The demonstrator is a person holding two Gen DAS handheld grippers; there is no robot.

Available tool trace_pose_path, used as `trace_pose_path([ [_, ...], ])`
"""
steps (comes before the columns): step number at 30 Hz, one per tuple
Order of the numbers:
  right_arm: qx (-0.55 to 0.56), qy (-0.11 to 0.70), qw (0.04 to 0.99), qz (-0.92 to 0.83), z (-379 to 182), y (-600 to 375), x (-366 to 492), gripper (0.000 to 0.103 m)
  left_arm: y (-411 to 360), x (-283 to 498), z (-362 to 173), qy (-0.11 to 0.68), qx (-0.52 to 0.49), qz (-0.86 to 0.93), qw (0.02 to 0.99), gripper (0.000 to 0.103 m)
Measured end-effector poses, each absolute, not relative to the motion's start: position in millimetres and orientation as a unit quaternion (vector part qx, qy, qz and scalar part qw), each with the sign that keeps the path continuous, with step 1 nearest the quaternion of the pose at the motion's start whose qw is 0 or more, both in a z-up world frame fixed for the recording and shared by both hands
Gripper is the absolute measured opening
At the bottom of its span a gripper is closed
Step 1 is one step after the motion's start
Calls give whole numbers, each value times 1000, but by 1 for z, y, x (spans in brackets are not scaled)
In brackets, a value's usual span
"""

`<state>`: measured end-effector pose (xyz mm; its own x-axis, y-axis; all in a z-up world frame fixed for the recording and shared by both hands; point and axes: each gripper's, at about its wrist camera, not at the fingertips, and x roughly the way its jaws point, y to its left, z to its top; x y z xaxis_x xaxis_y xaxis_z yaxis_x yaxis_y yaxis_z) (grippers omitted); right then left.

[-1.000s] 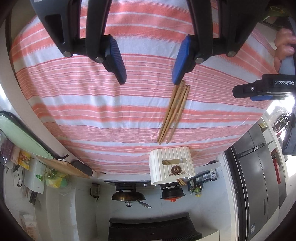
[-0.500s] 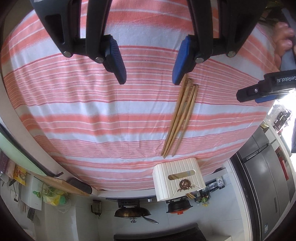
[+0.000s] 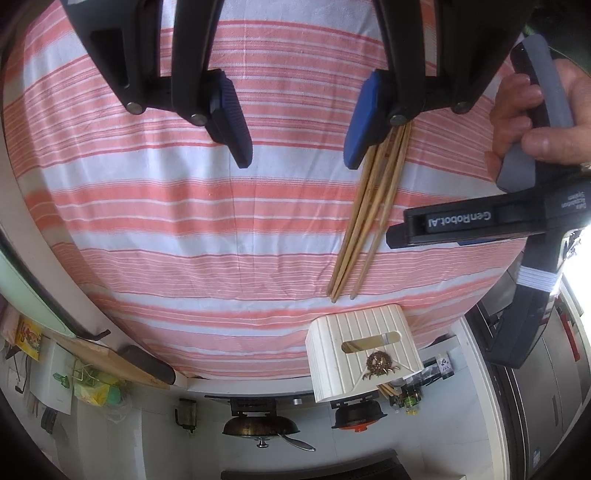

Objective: Organize utensils
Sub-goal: 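Close the left gripper on one chopstick while the right gripper grasps another chopstick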

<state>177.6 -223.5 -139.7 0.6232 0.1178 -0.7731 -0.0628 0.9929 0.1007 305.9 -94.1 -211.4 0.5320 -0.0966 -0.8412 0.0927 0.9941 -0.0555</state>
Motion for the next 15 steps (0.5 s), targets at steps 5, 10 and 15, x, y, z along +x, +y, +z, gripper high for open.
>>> trace_pose_path([
  [5, 36, 438, 897, 48, -144, -229, 185, 53, -95, 320, -223, 491, 3, -48, 870, 100],
  [10, 37, 431, 899, 69, -142, -222, 202, 47, -94, 315, -221, 468, 26, -50, 882, 65],
  [15, 15, 444, 889, 110, -150, -195, 231, 26, -91, 310, -218, 456, 34, -56, 887, 20],
])
